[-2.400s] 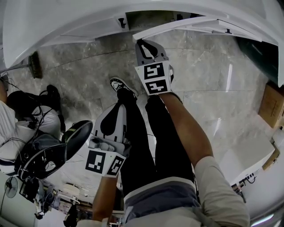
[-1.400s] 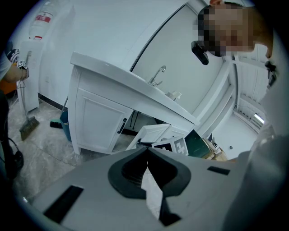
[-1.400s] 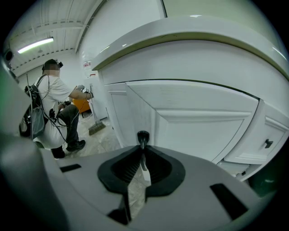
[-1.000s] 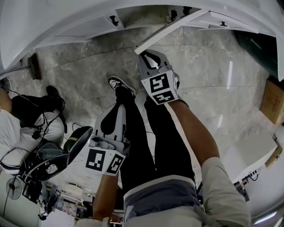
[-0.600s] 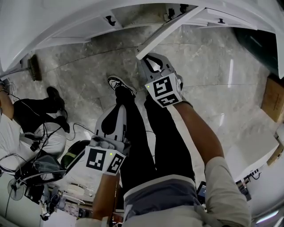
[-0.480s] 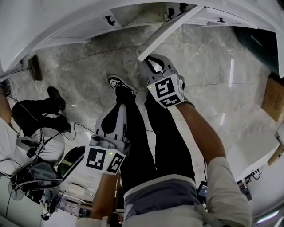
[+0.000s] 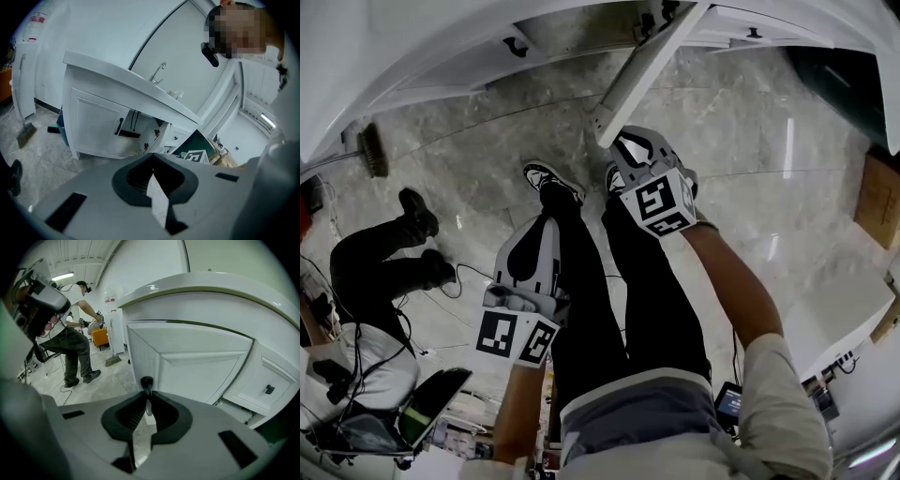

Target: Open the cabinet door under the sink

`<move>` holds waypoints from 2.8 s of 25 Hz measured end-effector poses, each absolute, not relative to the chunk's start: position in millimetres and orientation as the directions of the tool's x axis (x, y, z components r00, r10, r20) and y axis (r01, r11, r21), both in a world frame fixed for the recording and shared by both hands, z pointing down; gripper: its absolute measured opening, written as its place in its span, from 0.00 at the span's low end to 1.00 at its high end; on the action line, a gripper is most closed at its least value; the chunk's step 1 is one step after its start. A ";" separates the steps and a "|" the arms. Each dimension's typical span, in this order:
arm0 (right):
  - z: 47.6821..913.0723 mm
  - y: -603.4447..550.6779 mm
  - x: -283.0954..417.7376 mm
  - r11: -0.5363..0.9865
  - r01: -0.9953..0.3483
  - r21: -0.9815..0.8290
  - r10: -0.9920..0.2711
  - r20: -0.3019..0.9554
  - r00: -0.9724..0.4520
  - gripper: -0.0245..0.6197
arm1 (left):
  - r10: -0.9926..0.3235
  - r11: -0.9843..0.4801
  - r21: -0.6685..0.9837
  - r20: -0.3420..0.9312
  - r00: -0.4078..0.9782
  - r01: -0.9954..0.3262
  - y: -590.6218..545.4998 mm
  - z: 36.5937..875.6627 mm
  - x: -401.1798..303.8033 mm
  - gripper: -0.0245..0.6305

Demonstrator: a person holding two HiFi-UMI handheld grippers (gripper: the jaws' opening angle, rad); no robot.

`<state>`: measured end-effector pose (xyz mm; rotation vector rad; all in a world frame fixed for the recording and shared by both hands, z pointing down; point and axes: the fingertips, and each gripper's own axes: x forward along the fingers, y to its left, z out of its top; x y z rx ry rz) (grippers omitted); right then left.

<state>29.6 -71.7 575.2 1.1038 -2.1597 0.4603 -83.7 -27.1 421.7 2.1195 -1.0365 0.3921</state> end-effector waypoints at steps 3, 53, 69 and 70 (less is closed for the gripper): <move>576.2 -64.9 37.2 0.586 -0.810 -0.005 -0.578 0.698 -0.423 0.11 | -0.543 -0.415 0.484 0.548 0.637 -0.770 -24.7 423.2 -76.4 0.04; 582.8 3.5 185.4 0.619 -0.777 0.116 -0.562 0.756 -0.335 0.11 | -0.484 -0.488 0.470 0.555 0.676 -0.735 -7.6 421.4 8.1 0.04; 583.8 7.7 219.4 0.517 -0.840 0.165 -0.600 0.770 -0.218 0.11 | -0.506 -0.465 0.450 0.571 0.646 -0.762 1.0 405.5 -9.9 0.04; 584.4 7.8 219.6 0.510 -0.845 0.161 -0.598 0.772 -0.215 0.11 | -0.511 -0.463 0.448 0.570 0.643 -0.765 -0.1 403.5 -11.1 0.04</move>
